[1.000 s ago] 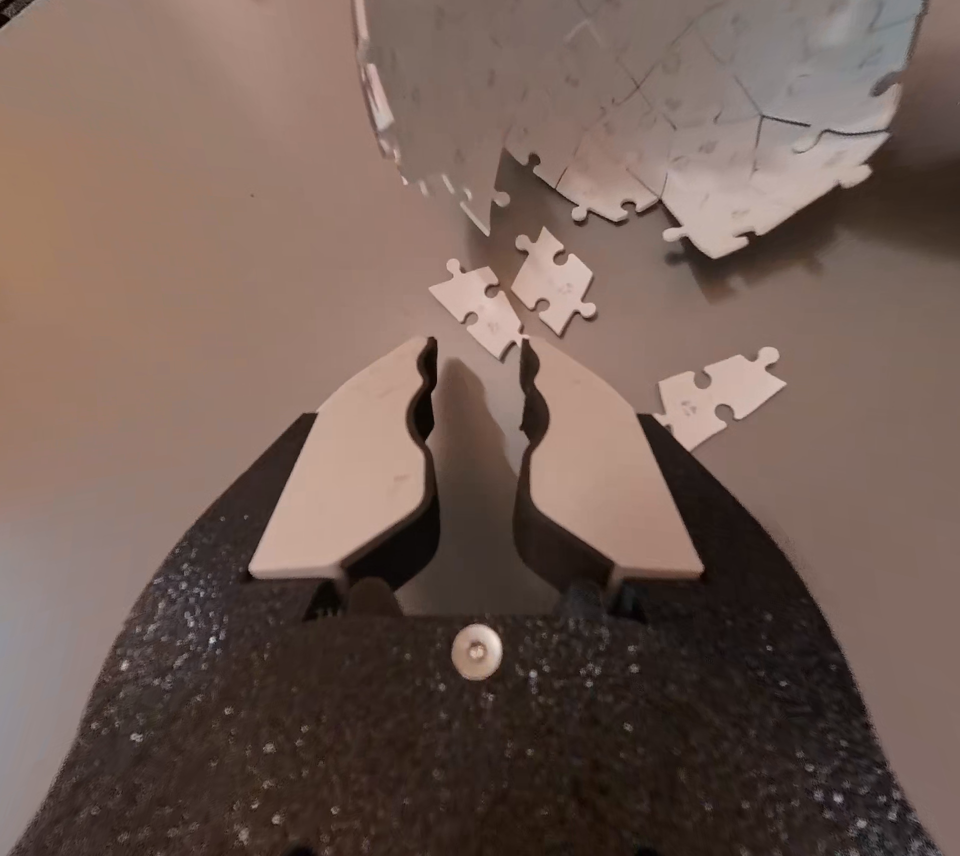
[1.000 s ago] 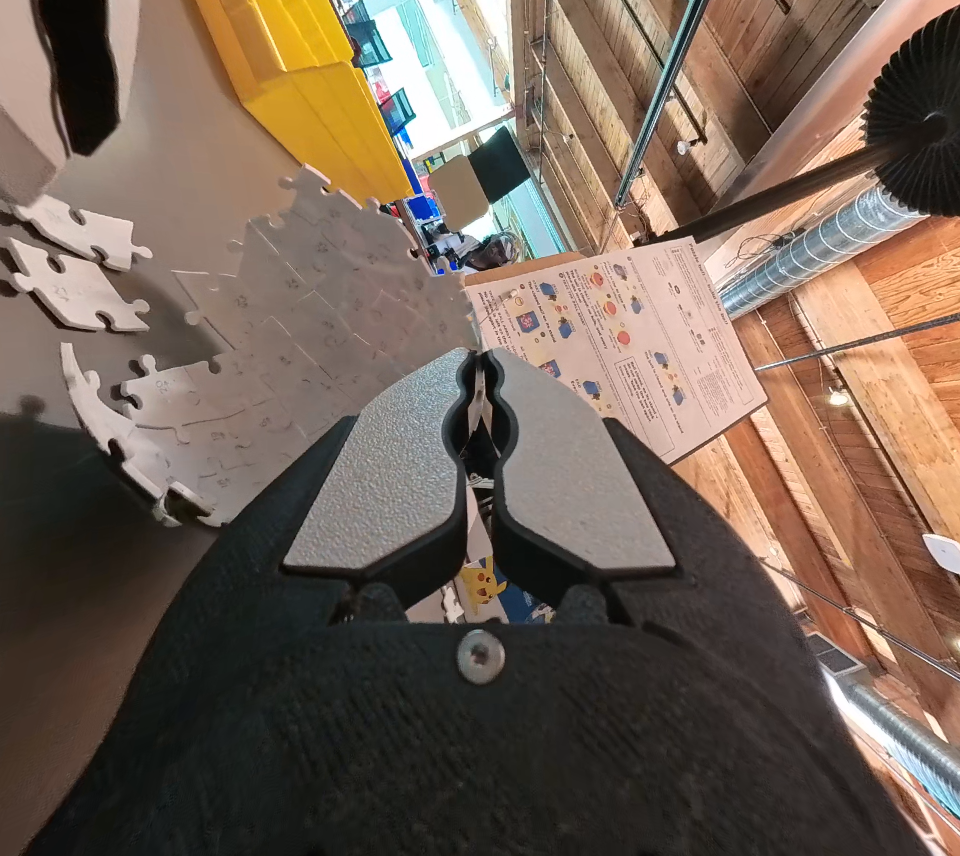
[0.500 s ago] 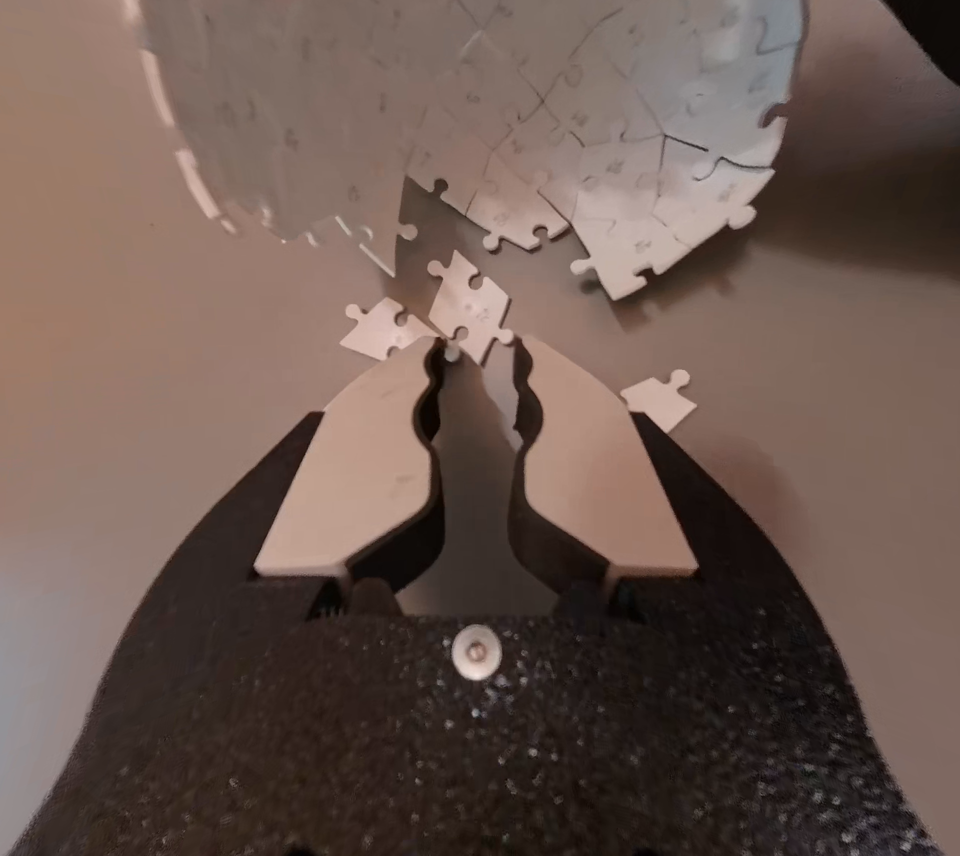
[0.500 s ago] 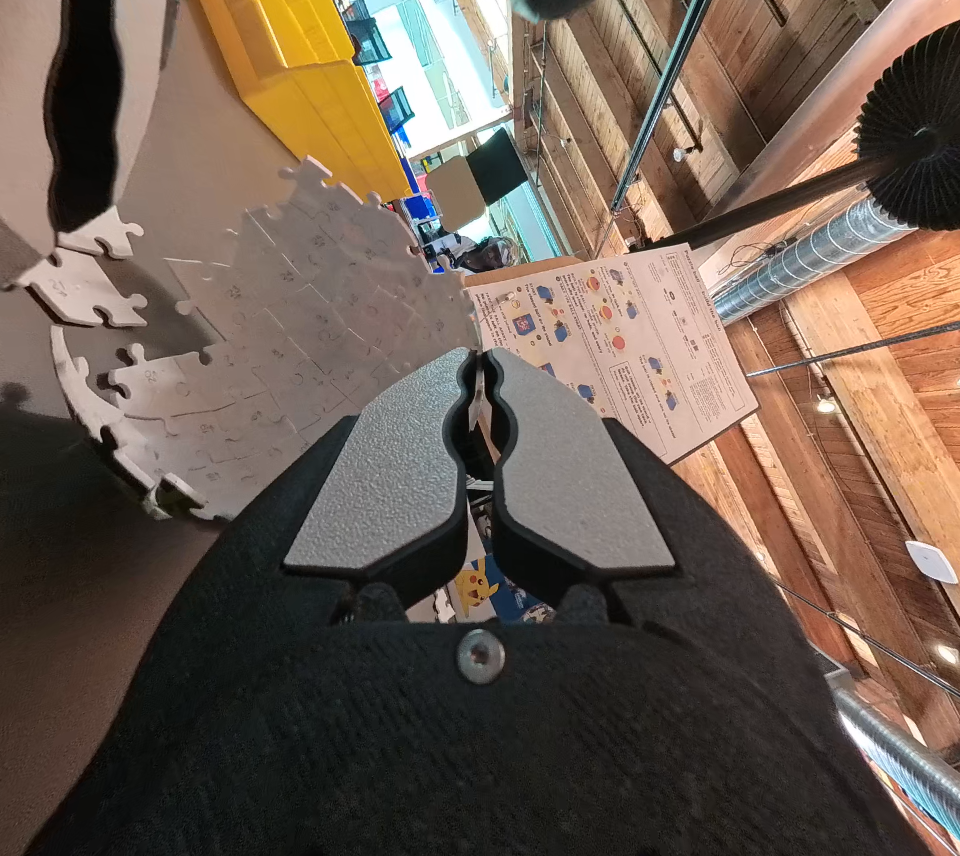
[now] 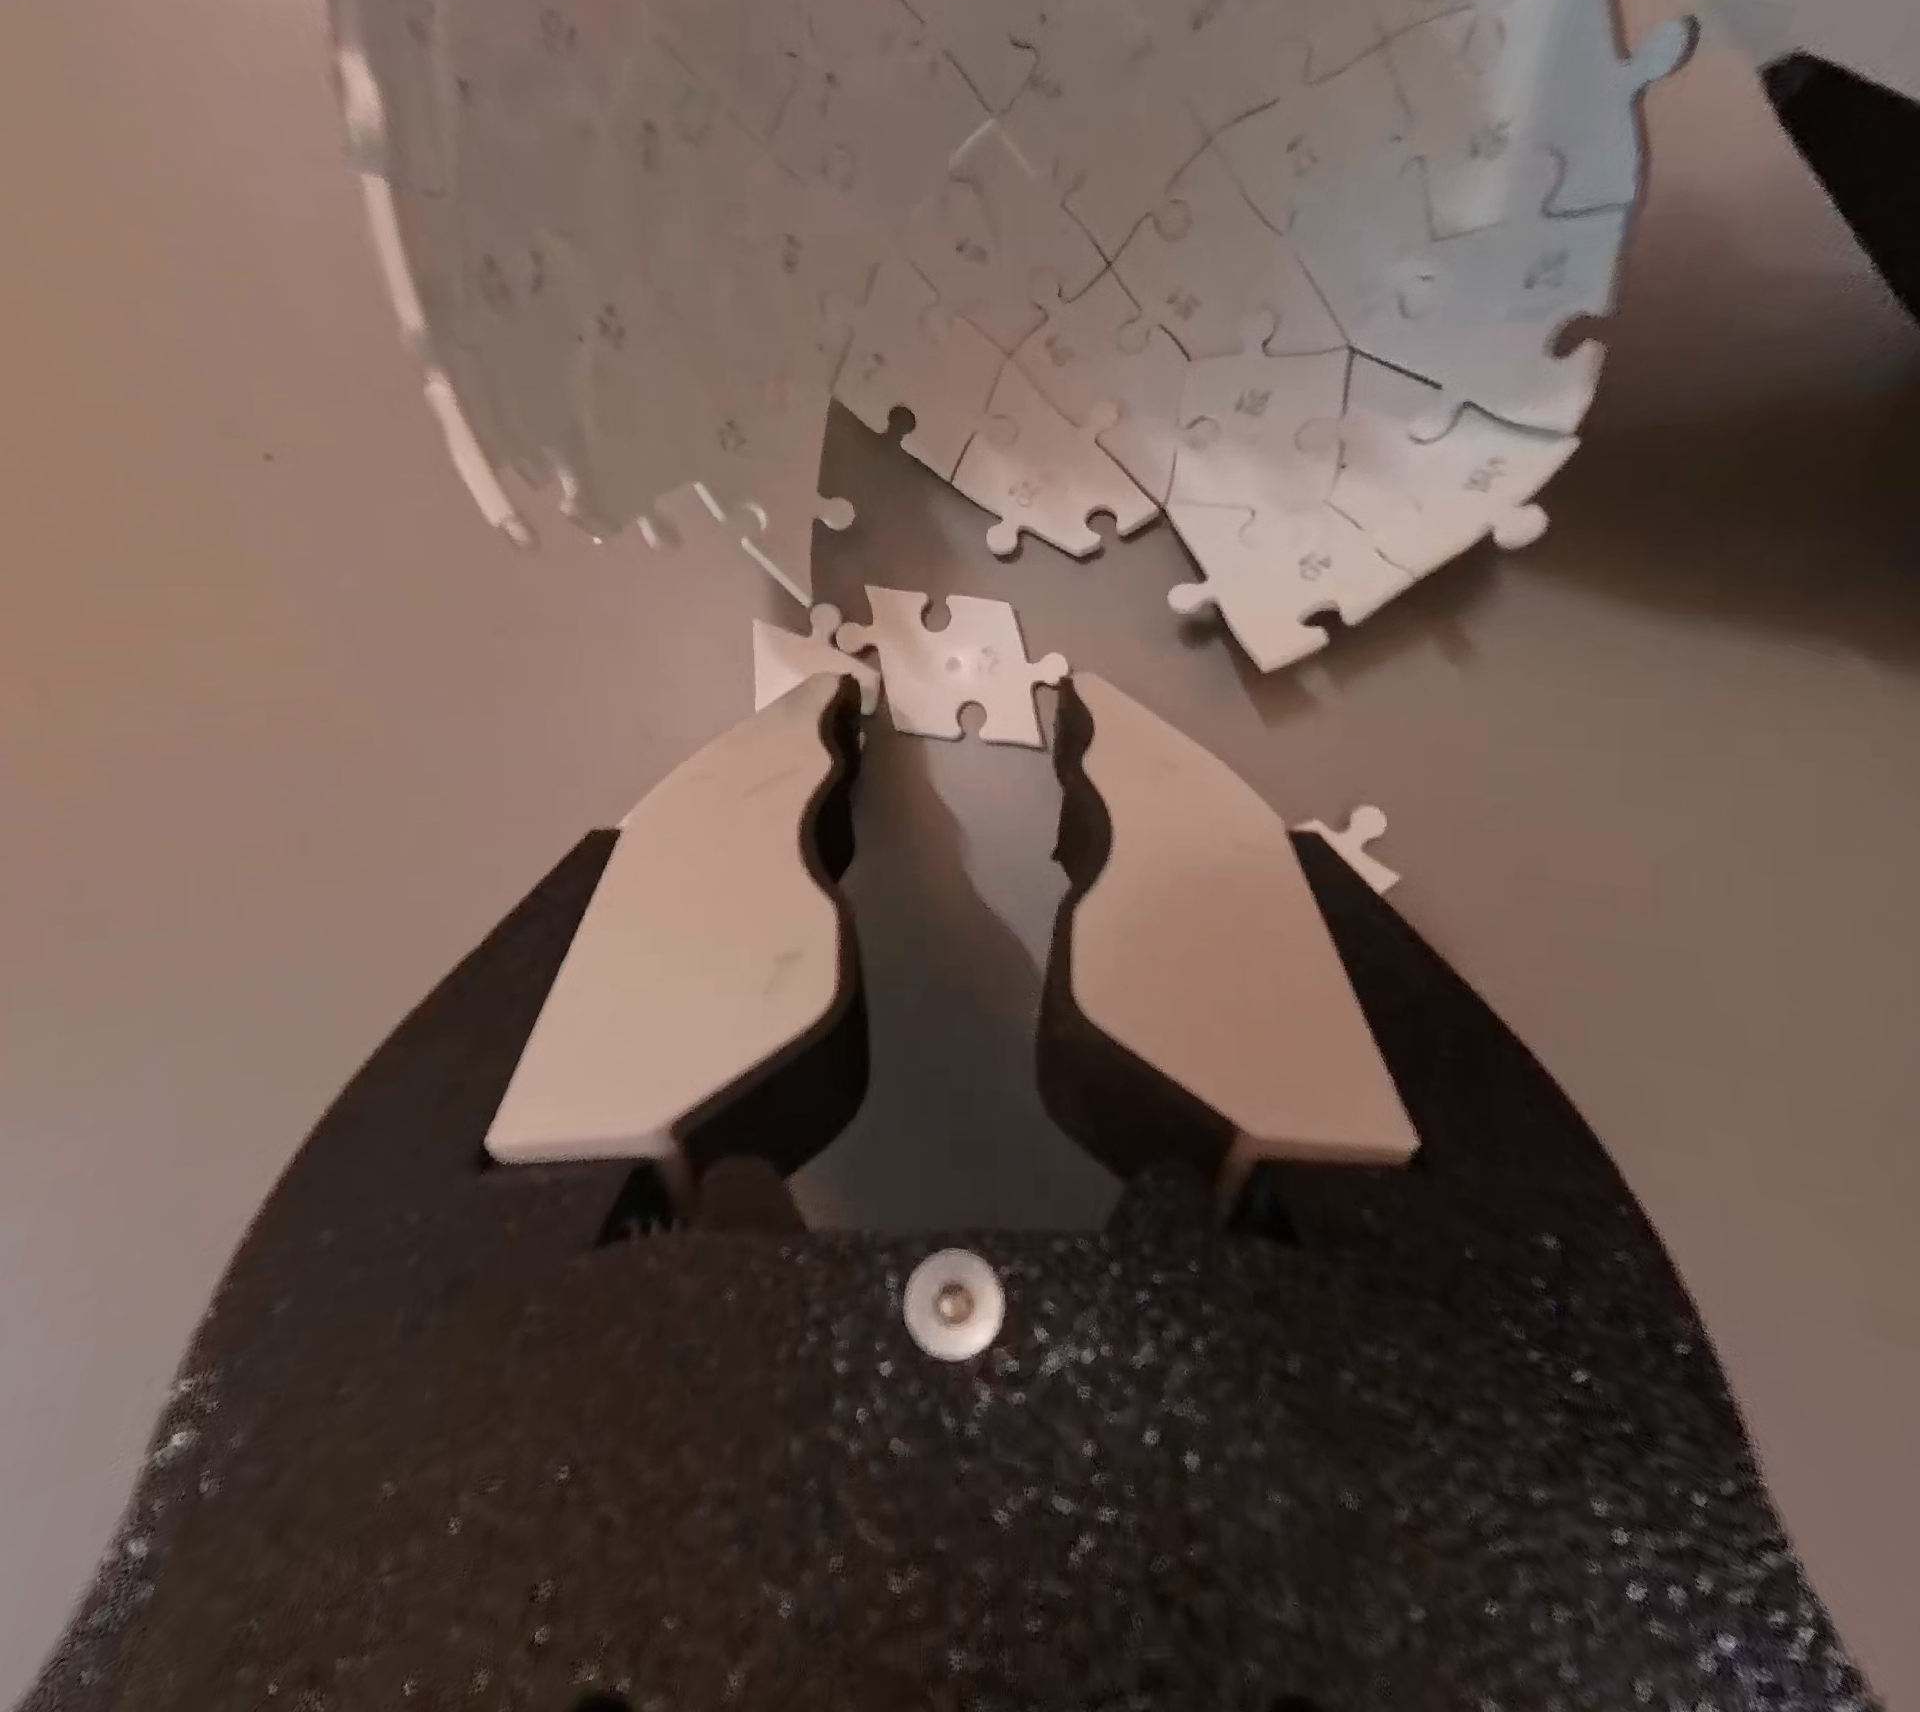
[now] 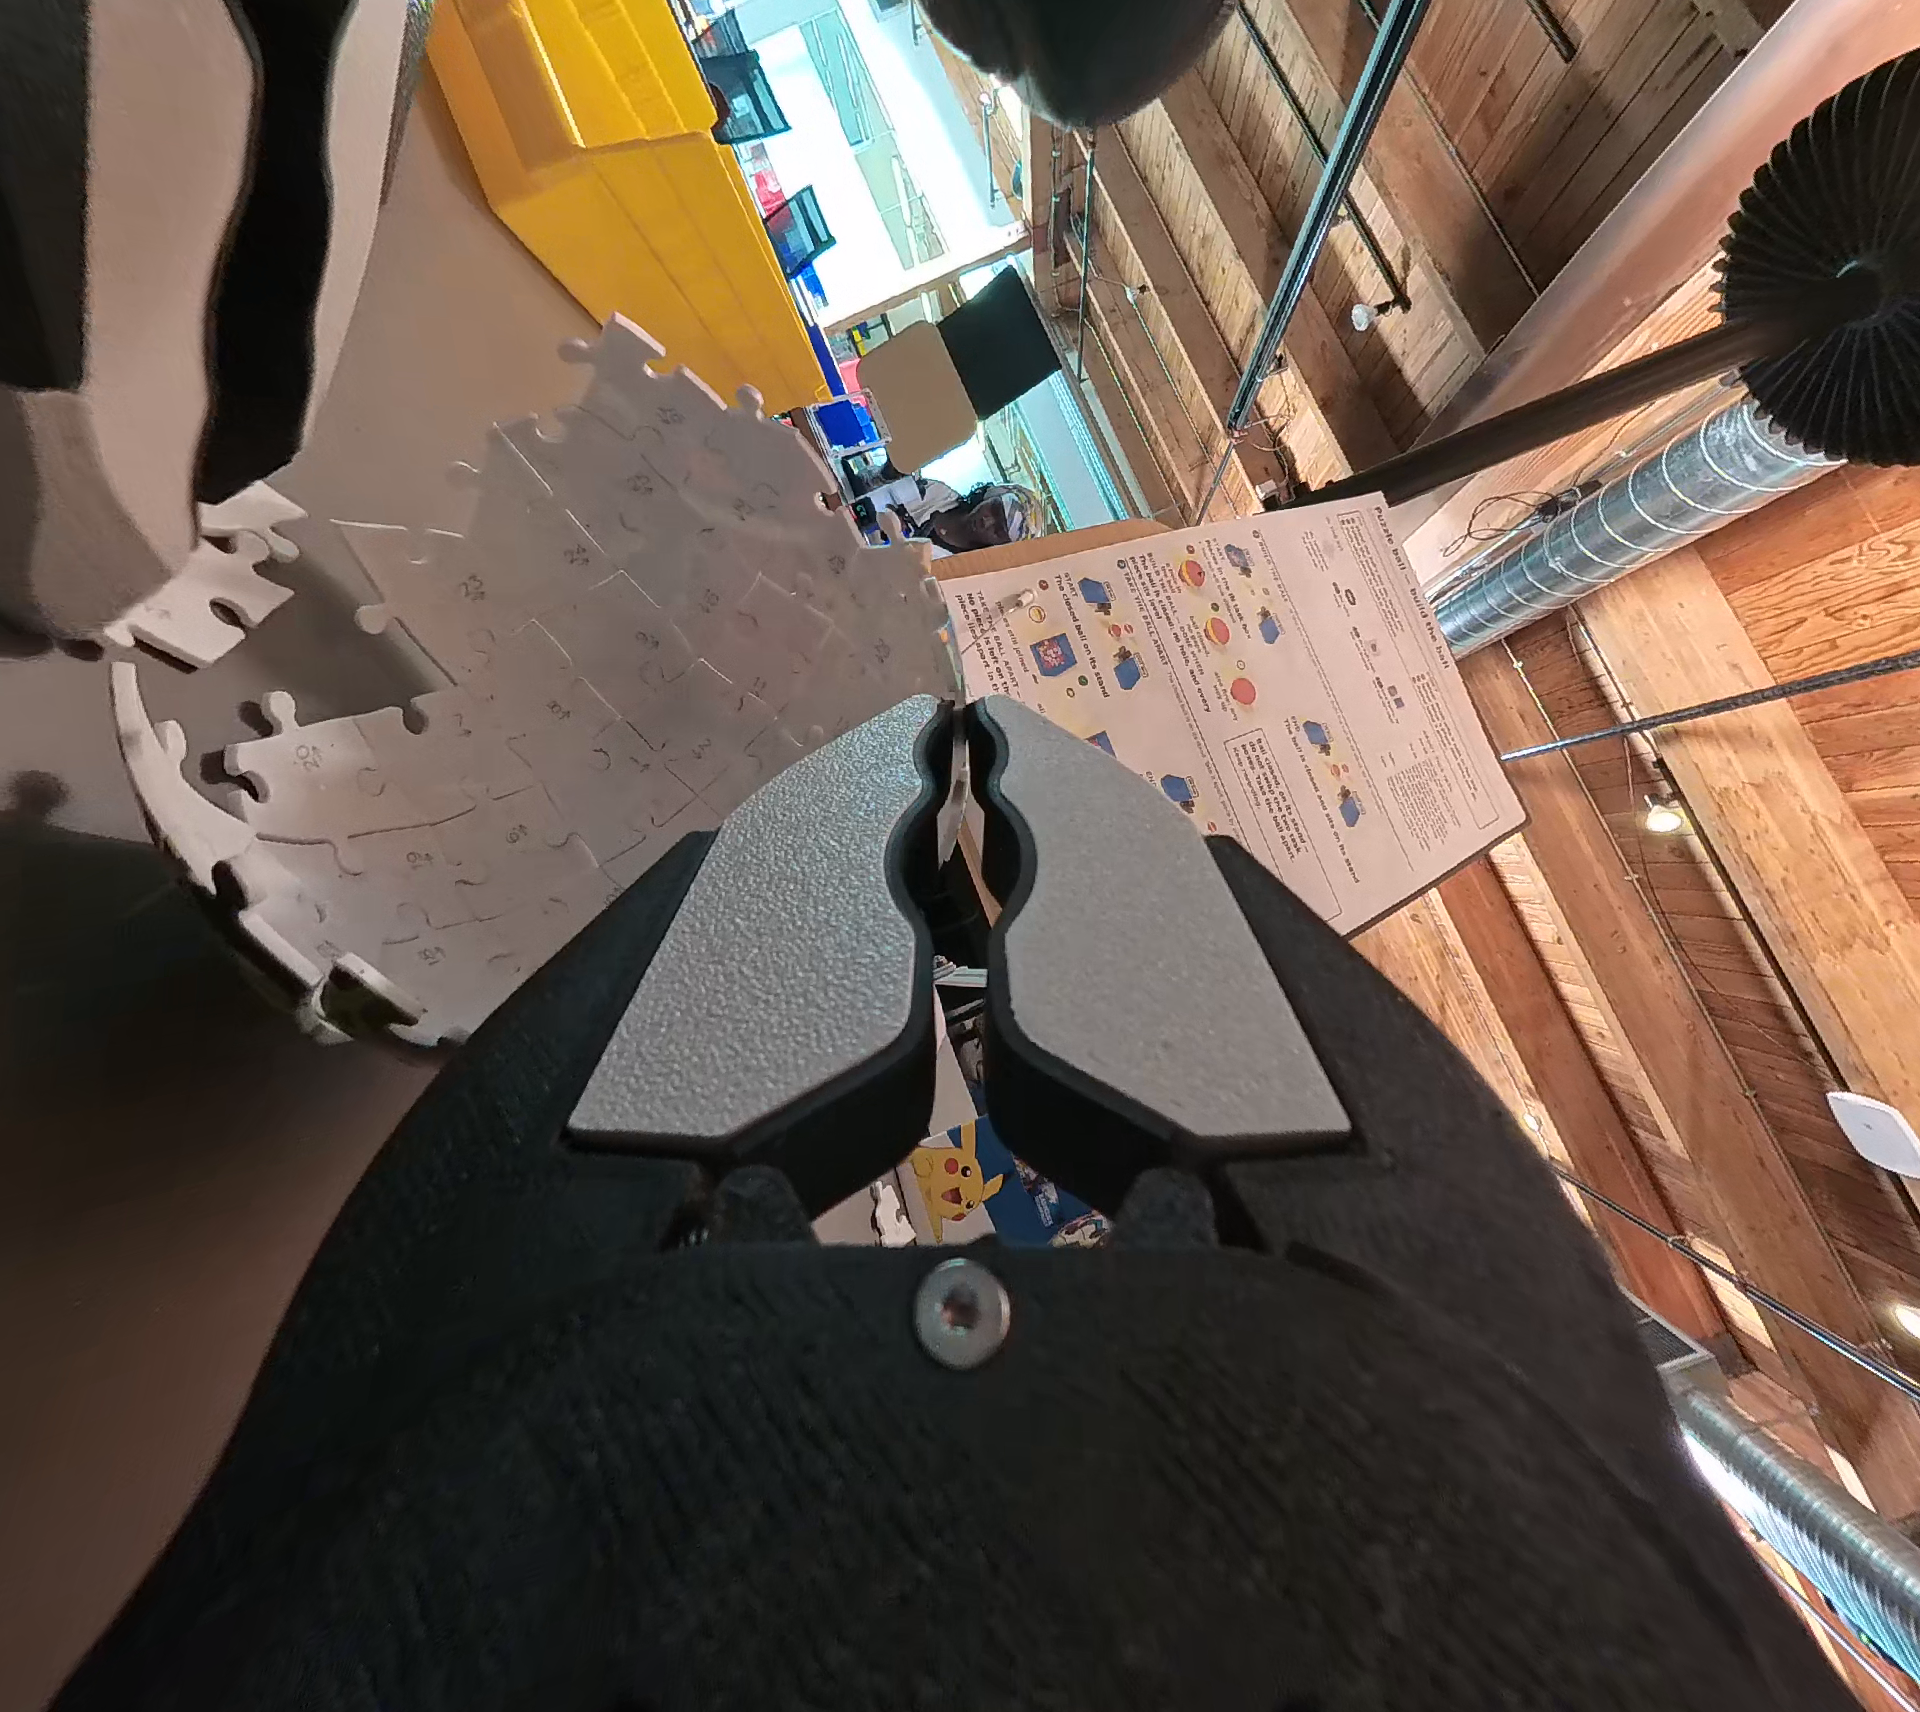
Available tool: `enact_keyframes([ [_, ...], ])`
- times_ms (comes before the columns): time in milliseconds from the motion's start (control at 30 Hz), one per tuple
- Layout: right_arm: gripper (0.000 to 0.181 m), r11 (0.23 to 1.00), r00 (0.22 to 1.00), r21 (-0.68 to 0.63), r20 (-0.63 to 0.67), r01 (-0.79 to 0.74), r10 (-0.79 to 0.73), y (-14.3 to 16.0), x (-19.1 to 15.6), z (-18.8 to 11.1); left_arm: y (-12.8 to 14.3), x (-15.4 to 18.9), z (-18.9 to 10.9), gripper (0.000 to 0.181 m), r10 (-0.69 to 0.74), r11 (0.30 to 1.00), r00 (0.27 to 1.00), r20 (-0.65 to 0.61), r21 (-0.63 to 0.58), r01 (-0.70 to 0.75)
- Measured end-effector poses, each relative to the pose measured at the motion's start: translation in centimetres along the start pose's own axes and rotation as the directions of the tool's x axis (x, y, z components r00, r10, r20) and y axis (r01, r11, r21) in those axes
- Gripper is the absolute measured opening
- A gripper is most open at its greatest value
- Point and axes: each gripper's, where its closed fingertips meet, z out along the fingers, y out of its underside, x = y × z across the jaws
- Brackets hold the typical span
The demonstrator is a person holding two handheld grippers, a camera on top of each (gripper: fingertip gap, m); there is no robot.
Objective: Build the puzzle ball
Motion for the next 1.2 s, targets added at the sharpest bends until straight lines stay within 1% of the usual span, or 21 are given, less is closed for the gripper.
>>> enact_keyframes([
  [67,0.002,1.0,1.0,0.0,0.0,-0.005,0.005,0.0,0.0,0.0,0.0,0.2,0.2,0.038,-0.034,0.999,0.999,-0.021,-0.005,0.034],
  [133,0.002,1.0,1.0,0.0,0.001,-0.006,0.006,0.0,0.0,0.0,-0.2,0.3,0.3,0.038,-0.053,0.999,0.998,-0.028,0.0,0.053],
  [267,0.002,1.0,1.0,0.002,0.002,-0.01,0.01,0.0,0.0,0.0,-0.3,-0.1,0.5,0.035,-0.057,0.998,0.998,-0.022,0.001,0.057],
  [400,0.002,1.0,1.0,0.001,0.002,-0.009,0.009,0.1,0.0,0.0,-0.4,-0.1,0.5,0.032,-0.027,0.999,0.999,-0.027,0.025,0.028],
  [433,0.002,1.0,1.0,0.001,0.002,-0.007,0.007,0.1,0.0,0.0,-0.5,0.0,0.5,0.03,-0.016,0.999,0.999,-0.029,0.034,0.017],
  [467,0.002,1.0,1.0,0.003,0.001,-0.004,0.004,0.0,0.0,0.0,-0.5,0.1,0.4,0.012,-0.007,0.999,1.0,-0.03,0.043,0.008],
  [500,0.003,1.0,1.0,0.005,0.001,-0.002,0.002,0.0,0.0,-0.1,-0.6,0.1,0.3,0.008,-0.002,0.998,1.0,-0.026,0.059,0.003],
  [567,0.003,1.0,1.0,0.008,0.003,-0.002,0.002,-0.1,0.0,-0.1,-0.8,0.3,0.1,0.011,0.016,0.996,1.0,-0.019,0.086,-0.014],
  [633,0.002,1.0,1.0,0.01,0.002,0.004,-0.004,-0.1,0.0,-0.1,-0.4,0.5,0.1,0.02,0.029,0.997,0.999,-0.033,0.068,-0.027],
  [767,0.003,0.999,1.0,0.031,0.01,0.022,-0.023,-0.4,-0.1,-0.1,-0.8,0.3,-0.4,0.029,0.019,0.996,0.999,-0.036,0.093,-0.016],
  [933,0.002,0.996,0.996,0.046,0.01,0.083,-0.083,-0.6,-0.2,-0.1,-0.2,-0.8,-0.2,0.036,0.073,0.996,0.997,-0.014,0.049,-0.073],
  [967,0.002,0.995,0.996,0.045,0.01,0.085,-0.085,-0.6,-0.2,-0.1,-0.3,-0.9,-0.2,0.037,0.079,0.996,0.997,-0.02,0.047,-0.078],
  [1067,0.002,0.996,0.997,0.038,0.01,0.082,-0.082,-0.4,-0.1,0.0,0.0,-0.5,0.1,0.027,0.049,0.999,0.996,-0.077,0.014,-0.048],
  [1200,0.002,0.997,0.998,0.03,0.01,0.068,-0.069,-0.2,-0.1,0.0,0.0,0.3,0.2,0.024,0.046,0.999,0.994,-0.102,0.008,-0.045],
])
